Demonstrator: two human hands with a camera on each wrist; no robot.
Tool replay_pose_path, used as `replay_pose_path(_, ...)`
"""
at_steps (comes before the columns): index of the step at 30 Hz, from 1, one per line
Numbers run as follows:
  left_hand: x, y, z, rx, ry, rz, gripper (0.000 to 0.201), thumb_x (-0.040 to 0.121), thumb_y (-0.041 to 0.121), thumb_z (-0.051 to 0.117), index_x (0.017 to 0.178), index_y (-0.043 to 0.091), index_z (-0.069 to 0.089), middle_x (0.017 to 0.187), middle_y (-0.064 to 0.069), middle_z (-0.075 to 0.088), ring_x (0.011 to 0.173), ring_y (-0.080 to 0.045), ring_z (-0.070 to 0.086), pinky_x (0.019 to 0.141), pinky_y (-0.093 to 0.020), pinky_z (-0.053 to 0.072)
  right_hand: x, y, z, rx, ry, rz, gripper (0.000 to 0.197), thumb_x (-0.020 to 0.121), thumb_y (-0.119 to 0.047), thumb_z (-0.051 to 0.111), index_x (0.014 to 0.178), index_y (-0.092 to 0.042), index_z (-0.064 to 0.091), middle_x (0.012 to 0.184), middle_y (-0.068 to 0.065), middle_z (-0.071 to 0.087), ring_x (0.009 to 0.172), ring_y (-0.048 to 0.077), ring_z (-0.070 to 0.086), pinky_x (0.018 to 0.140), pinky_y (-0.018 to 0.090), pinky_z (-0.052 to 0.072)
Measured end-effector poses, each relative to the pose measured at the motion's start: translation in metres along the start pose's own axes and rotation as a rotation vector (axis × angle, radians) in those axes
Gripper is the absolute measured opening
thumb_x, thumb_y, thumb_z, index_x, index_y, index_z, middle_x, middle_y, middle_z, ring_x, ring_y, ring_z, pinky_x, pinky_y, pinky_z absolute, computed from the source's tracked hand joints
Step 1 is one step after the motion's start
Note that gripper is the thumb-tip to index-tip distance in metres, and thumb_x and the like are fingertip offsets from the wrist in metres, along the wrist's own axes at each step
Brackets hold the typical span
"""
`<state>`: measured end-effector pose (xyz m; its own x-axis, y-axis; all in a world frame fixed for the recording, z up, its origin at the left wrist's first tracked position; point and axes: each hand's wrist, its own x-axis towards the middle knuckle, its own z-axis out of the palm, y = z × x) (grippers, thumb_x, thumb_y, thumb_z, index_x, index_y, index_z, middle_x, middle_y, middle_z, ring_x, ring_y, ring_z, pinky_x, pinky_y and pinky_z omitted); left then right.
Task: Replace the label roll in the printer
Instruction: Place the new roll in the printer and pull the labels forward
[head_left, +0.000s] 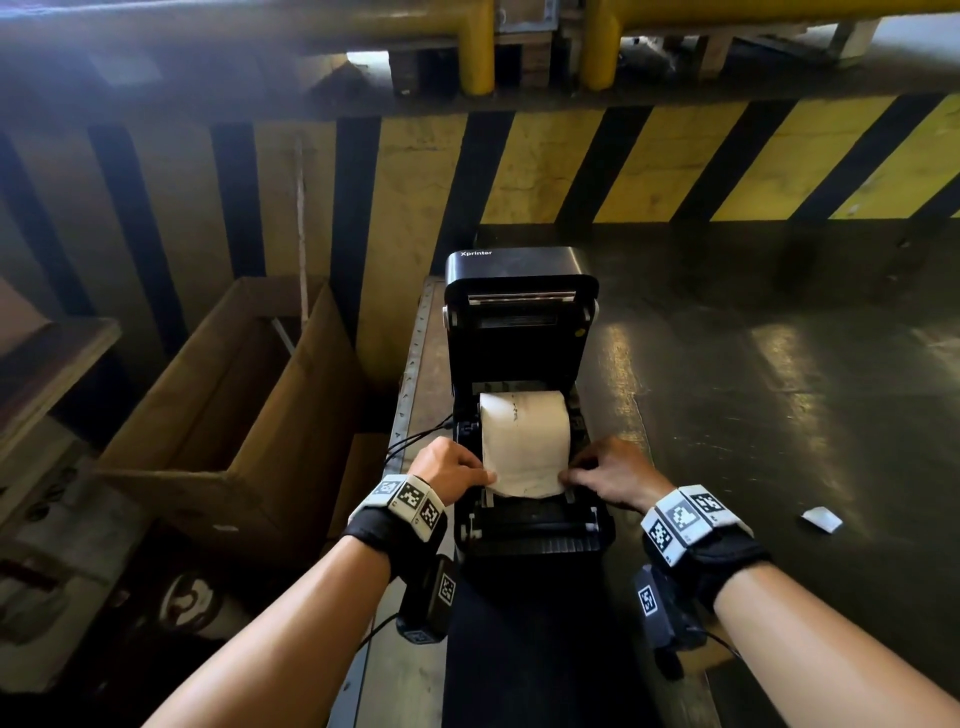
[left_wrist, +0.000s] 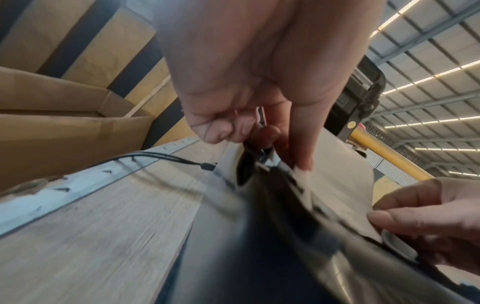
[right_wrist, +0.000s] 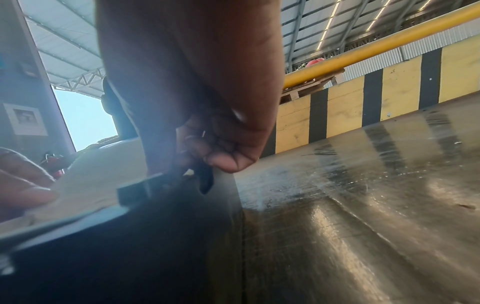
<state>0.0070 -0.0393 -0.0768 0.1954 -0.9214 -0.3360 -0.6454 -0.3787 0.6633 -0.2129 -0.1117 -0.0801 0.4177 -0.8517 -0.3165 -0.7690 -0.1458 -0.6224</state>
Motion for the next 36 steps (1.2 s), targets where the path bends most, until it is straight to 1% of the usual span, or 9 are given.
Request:
replay_pose_path(3, 0.003, 0.003, -0.003, 0.034, -0.027, -0.001, 0.019, 0.074, 0.028, 0.075, 0.083, 0.011, 0.076, 0.064, 0.008, 0.059, 0.058, -0.002, 0.050, 0.050, -0.015, 0.035, 0.002, -0.001, 0.000, 0.013, -0.001, 0.029, 0.029, 0.075, -0.036, 0.071, 0.091, -0.013, 0.075, 0.089, 0.005, 0.073, 0.075, 0.012, 0.061, 0.054, 0.009, 0.036)
replay_pose_path(8, 0.004, 0.004, -0.003, 0.027, -0.050, -0.018, 0.020, 0.072, 0.027, 0.077, 0.081, 0.009, 0.075, 0.065, 0.006, 0.061, 0.062, -0.007, 0.055, 0.052, -0.017, 0.039, 0.001, 0.000, 0.003, 0.020, 0.052, 0.043, 0.027, 0.079, -0.034, 0.068, 0.097, -0.015, 0.074, 0.102, 0.007, 0.073, 0.086, 0.016, 0.063, 0.063, 0.015, 0.040)
replay_pose_path(13, 0.003, -0.001, 0.002, -0.067, 0.021, -0.031, 0.021, 0.073, 0.032, 0.076, 0.082, 0.012, 0.076, 0.085, -0.006, 0.073, 0.079, -0.018, 0.065, 0.069, -0.025, 0.051, 0.000, 0.000, 0.001, 0.017, 0.019, 0.046, 0.027, 0.078, -0.034, 0.069, 0.099, -0.016, 0.074, 0.103, 0.007, 0.073, 0.081, 0.012, 0.059, 0.055, 0.005, 0.034)
replay_pose_path(17, 0.003, 0.002, 0.003, -0.016, 0.015, -0.033, 0.015, 0.071, 0.026, 0.078, 0.078, 0.013, 0.077, 0.077, -0.001, 0.068, 0.070, -0.012, 0.060, 0.059, -0.019, 0.043, 0.004, 0.000, -0.001, 0.044, -0.008, 0.072, 0.030, 0.075, -0.033, 0.073, 0.098, -0.013, 0.074, 0.103, 0.008, 0.073, 0.082, 0.014, 0.061, 0.059, 0.014, 0.040)
replay_pose_path(21, 0.006, 0.010, -0.005, 0.102, -0.078, -0.034, 0.020, 0.072, 0.024, 0.077, 0.085, 0.009, 0.076, 0.088, -0.008, 0.071, 0.075, -0.015, 0.058, 0.067, -0.024, 0.046, 0.003, 0.000, 0.001, 0.112, 0.016, 0.088, 0.031, 0.076, -0.034, 0.072, 0.098, -0.012, 0.073, 0.103, 0.008, 0.072, 0.082, 0.014, 0.059, 0.063, 0.019, 0.043)
replay_pose_path(24, 0.008, 0.011, -0.008, 0.081, -0.105, -0.030, 0.026, 0.072, 0.027, 0.077, 0.090, 0.008, 0.075, 0.083, -0.005, 0.068, 0.064, -0.008, 0.054, 0.056, -0.014, 0.043, 0.001, 0.001, 0.000, 0.087, -0.004, 0.069, 0.028, 0.078, -0.032, 0.071, 0.098, -0.013, 0.073, 0.105, 0.009, 0.072, 0.086, 0.014, 0.059, 0.074, 0.022, 0.042)
replay_pose_path(26, 0.007, 0.009, -0.007, 0.051, -0.073, -0.052, 0.027, 0.073, 0.031, 0.076, 0.089, 0.009, 0.076, 0.075, -0.001, 0.065, 0.061, -0.006, 0.053, 0.052, -0.015, 0.040, 0.001, 0.001, -0.002, 0.063, -0.046, 0.064, 0.028, 0.077, -0.033, 0.072, 0.097, -0.013, 0.074, 0.103, 0.009, 0.073, 0.084, 0.014, 0.060, 0.070, 0.020, 0.042)
replay_pose_path(30, 0.005, 0.006, 0.002, 0.028, 0.023, -0.069, 0.016, 0.069, 0.025, 0.079, 0.081, 0.013, 0.077, 0.087, -0.007, 0.074, 0.083, -0.021, 0.067, 0.067, -0.023, 0.048, 0.002, 0.000, -0.004, 0.075, -0.067, 0.072, 0.030, 0.076, -0.032, 0.073, 0.099, -0.012, 0.073, 0.103, 0.008, 0.072, 0.083, 0.013, 0.059, 0.060, 0.017, 0.040)
replay_pose_path(36, 0.007, 0.015, -0.005, 0.203, -0.069, -0.054, 0.025, 0.070, 0.026, 0.078, 0.089, 0.010, 0.076, 0.098, -0.011, 0.074, 0.090, -0.024, 0.066, 0.078, -0.029, 0.053, -0.002, -0.001, 0.001, 0.059, -0.010, 0.057, 0.027, 0.079, -0.032, 0.069, 0.099, -0.014, 0.073, 0.093, 0.000, 0.069, 0.080, 0.011, 0.058, 0.054, 0.010, 0.035)
